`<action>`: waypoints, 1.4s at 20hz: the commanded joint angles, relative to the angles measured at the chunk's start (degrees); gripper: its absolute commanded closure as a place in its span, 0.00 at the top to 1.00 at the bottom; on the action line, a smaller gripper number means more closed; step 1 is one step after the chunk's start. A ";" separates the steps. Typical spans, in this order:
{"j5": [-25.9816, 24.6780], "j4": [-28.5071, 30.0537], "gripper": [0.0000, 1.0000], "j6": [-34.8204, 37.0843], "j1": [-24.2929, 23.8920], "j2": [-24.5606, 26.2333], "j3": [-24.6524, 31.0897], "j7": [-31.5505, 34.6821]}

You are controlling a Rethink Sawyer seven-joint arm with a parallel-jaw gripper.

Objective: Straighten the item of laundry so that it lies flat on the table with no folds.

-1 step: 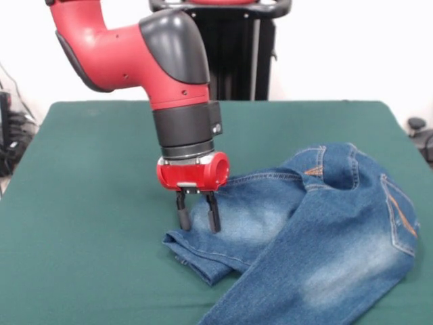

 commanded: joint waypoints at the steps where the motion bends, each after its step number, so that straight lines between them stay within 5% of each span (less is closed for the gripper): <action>1: 0.48 -2.36 1.00 1.14 4.58 9.93 2.28 7.16; 9: -0.89 -4.12 1.00 2.08 2.88 12.41 3.98 5.24; 28: 5.33 6.47 1.00 10.68 7.08 -7.06 0.04 9.49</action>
